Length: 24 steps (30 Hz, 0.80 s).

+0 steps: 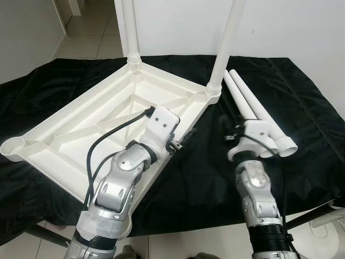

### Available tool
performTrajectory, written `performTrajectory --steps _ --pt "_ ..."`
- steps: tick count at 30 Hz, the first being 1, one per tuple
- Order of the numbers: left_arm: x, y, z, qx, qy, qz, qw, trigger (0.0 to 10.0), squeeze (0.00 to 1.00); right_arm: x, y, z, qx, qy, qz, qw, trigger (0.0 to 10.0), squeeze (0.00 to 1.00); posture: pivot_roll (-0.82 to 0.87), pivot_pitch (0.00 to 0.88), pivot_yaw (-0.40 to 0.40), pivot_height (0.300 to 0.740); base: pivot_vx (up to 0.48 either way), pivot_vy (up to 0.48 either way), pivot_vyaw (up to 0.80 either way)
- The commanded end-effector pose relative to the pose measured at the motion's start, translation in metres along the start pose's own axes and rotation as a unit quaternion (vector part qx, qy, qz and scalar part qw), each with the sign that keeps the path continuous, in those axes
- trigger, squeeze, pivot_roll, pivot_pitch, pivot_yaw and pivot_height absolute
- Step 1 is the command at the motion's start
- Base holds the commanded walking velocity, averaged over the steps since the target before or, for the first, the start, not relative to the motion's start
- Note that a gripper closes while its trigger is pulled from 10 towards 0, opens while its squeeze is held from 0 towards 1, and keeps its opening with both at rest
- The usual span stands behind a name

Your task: Building children table

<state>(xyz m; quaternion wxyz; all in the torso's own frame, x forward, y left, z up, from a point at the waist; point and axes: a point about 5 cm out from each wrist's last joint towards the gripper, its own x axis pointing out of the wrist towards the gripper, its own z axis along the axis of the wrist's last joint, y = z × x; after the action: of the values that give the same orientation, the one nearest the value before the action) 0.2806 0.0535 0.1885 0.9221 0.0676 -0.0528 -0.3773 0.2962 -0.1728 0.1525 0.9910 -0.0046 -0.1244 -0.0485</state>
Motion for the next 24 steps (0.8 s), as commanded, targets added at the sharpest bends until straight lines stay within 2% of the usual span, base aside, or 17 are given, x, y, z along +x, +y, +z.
performTrajectory --steps 1,2,4,8,11,17,23,24 --pt "0.000 0.003 0.003 0.000 -0.009 0.035 0.999 10.0 0.00 0.000 -0.004 -0.005 -0.006 0.013 -0.014 1.000 10.0 0.00 -0.07 0.036 0.033 0.740 0.000 0.000 0.00" --pt "0.001 0.002 0.004 0.018 -0.013 0.031 0.999 10.0 0.00 0.001 -0.011 -0.007 -0.009 0.019 -0.036 0.999 10.0 0.00 -0.08 0.037 0.033 0.740 0.000 0.000 0.00" --pt "0.001 0.003 0.005 0.022 -0.013 0.031 0.999 10.0 0.00 0.001 -0.015 -0.007 -0.008 0.022 -0.044 0.999 10.0 0.00 -0.08 0.039 0.033 0.740 0.000 0.000 0.00" --pt "0.001 0.007 0.006 0.008 -0.009 0.041 0.999 10.0 0.00 0.000 -0.034 -0.008 -0.022 0.031 -0.065 0.997 10.0 0.00 -0.08 0.039 0.029 0.740 0.000 0.000 0.00" --pt "0.001 0.008 0.006 0.010 -0.010 0.040 0.999 10.0 0.00 0.000 -0.035 -0.009 -0.028 0.032 -0.064 0.997 10.0 0.00 -0.08 0.040 0.024 0.740 0.000 0.000 0.00" --pt "-0.008 0.015 0.003 0.041 -0.022 0.027 0.999 10.0 0.00 0.001 -0.033 -0.010 -0.034 0.034 -0.050 0.998 10.0 0.00 -0.07 0.041 0.017 0.740 0.000 0.000 0.00" --pt "-0.017 0.018 0.000 0.041 -0.015 -0.004 0.999 10.0 0.00 0.000 -0.032 -0.011 -0.034 0.036 -0.046 0.998 10.0 0.00 -0.07 0.042 0.018 0.740 0.000 0.000 0.00" --pt "-0.021 0.024 -0.005 0.045 0.000 0.000 0.999 10.0 0.00 -0.001 -0.031 -0.012 -0.034 0.037 -0.043 0.998 10.0 0.00 -0.07 0.043 0.017 0.740 0.000 0.000 0.00"
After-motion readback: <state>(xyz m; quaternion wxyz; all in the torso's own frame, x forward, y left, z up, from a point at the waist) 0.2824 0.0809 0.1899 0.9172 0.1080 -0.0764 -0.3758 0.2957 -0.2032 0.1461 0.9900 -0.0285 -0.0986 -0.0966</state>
